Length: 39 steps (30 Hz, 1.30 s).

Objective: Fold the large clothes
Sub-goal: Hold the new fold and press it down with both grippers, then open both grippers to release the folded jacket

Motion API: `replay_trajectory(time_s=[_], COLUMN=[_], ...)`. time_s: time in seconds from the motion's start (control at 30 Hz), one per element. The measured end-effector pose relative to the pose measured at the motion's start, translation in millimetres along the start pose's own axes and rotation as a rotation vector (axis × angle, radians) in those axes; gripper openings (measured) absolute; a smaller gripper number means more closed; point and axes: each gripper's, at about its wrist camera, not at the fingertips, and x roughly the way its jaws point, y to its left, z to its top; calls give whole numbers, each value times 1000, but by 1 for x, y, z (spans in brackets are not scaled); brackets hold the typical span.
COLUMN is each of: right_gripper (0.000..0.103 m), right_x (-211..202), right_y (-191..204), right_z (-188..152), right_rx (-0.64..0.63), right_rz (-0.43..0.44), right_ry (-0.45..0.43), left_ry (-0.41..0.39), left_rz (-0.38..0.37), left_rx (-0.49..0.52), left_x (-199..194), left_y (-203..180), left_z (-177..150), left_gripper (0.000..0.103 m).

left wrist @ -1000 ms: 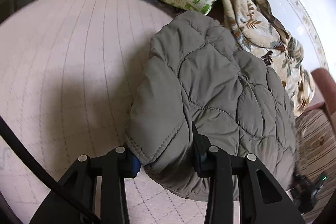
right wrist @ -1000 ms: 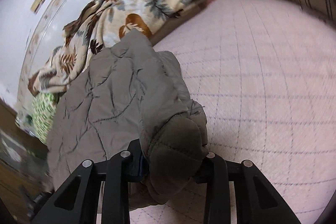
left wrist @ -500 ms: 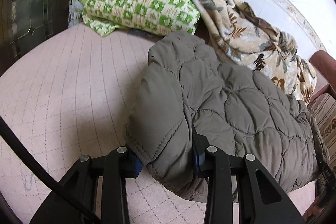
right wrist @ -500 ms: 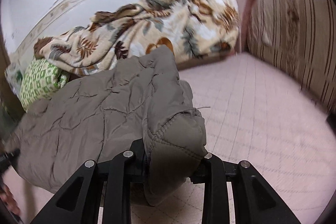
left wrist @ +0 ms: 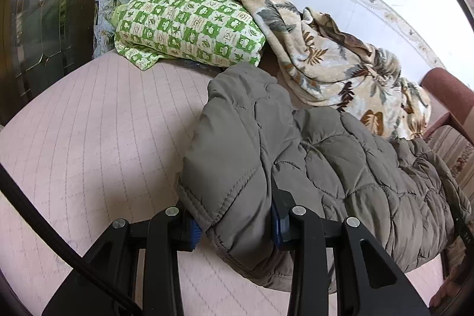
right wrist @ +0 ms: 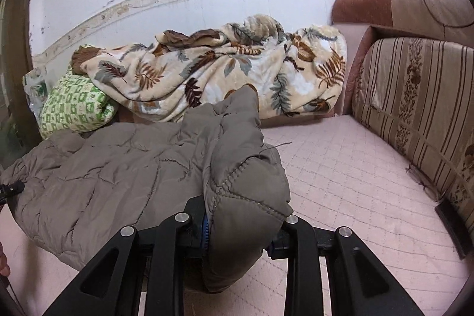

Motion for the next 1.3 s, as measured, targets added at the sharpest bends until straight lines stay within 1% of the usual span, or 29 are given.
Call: replay_trajectory(time_s=[0.07, 0.2, 0.37, 0.6, 0.7, 0.77, 0.8, 0.87, 0.9, 0.93, 0.97, 1.0, 1.03, 1.07, 1.1, 1.13, 1.17, 1.2, 1.23, 1.27, 1.3], right_gripper=[29, 29, 29, 29, 29, 29, 29, 30, 30, 31, 35, 37, 41, 51, 54, 58, 61, 63, 64, 67, 67], right_x=[-15, -32, -39, -55, -56, -51, -46, -30, -24, -17, -11, -7, -4, -2, -2, 0, 0, -1, -4, -7, -13], right_y=[0, 1, -2, -5, -6, -8, -12, -23, -28, -36, -42, -46, -53, -57, -63, -70, -77, -82, -92, -102, -108], right_z=[-3, -12, -28, -45, -54, -60, -64, -77, -81, -88, -94, -96, -100, -102, -104, -105, -105, -106, -106, -105, -105], right_rx=[-14, -34, -39, -31, -35, -29, -12, 54, 82, 123, 158, 180, 215, 238, 270, 313, 352, 389, 456, 518, 561], right_rz=[6, 9, -3, 2, -2, -7, -6, 6, 11, 19, 28, 35, 46, 50, 59, 79, 103, 121, 151, 180, 186], right_ry=[-10, -12, 15, 31, 53, 81, 106, 194, 223, 267, 300, 319, 344, 357, 371, 387, 398, 404, 403, 396, 388], left_ry=[-8, -6, 19, 26, 53, 100, 130, 203, 222, 252, 270, 280, 293, 298, 307, 311, 305, 294, 274, 254, 222], left_rz=[-8, -3, 2, 11, 24, 51, 60, 80, 80, 75, 66, 59, 56, 51, 33, 1, -23, -34, -41, -34, 0], left_rx=[-9, -6, -9, -18, -23, -33, -50, -91, -108, -145, -180, -201, -222, -241, -277, -331, -388, -424, -464, -476, -469], left_x=[-11, -21, -31, -42, -38, -28, -21, -7, -3, 3, 6, 7, 9, 10, 11, 10, 9, 5, 1, -3, -9], left_y=[3, 5, 8, 14, 17, 21, 24, 34, 39, 47, 54, 58, 63, 67, 74, 83, 93, 100, 107, 110, 110], left_z=[-5, -15, -36, -51, -57, -64, -67, -75, -78, -81, -83, -85, -86, -87, -87, -88, -88, -88, -87, -86, -84], left_gripper=[35, 35, 35, 35, 36, 37, 39, 42, 45, 50, 52, 58, 65, 68, 71, 71, 71, 71, 71, 71, 71])
